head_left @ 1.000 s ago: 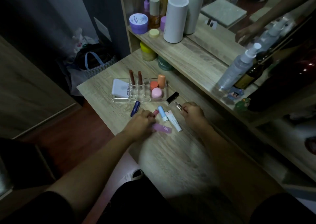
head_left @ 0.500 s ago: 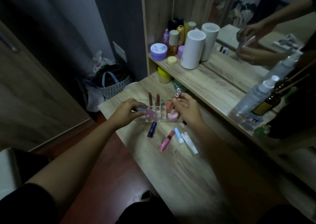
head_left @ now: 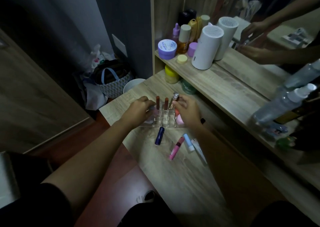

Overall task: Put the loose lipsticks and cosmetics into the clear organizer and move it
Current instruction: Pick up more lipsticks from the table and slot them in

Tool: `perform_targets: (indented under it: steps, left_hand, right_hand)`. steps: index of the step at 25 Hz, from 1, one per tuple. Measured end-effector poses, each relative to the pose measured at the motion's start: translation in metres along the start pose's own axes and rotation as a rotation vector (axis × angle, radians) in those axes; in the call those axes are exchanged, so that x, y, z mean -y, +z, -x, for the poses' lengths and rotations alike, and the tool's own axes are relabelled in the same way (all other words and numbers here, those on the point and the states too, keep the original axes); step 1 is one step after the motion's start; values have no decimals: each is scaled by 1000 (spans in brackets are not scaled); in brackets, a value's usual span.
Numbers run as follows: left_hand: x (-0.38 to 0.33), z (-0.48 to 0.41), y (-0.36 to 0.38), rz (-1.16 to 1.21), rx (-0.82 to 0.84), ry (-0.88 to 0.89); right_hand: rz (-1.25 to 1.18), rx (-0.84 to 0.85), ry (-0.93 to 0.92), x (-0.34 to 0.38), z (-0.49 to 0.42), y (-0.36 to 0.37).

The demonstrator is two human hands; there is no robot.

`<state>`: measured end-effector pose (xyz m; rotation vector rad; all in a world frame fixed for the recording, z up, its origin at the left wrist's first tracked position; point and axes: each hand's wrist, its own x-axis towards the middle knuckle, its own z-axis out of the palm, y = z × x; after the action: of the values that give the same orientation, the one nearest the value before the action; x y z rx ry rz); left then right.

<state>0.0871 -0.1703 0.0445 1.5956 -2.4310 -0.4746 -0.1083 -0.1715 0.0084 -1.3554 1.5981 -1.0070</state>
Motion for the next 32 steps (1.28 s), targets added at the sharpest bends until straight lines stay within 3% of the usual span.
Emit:
perform_targets:
  steps: [7,16,23,32]
  left_hand:
    - [-7,-8,-2,-34,111,65]
    - [-11,-17,0,4,75,12]
    - [-6,-20,6,6,118,-22]
    - [-4,-23,21,61,53,-76]
  right_hand:
    - [68,24,-3,-18,-1,5]
    - [30,80,35,-20,-8,8]
    - [82,111,-50,-11,-17,-1]
    - [214,162,-199,2,-29,-19]
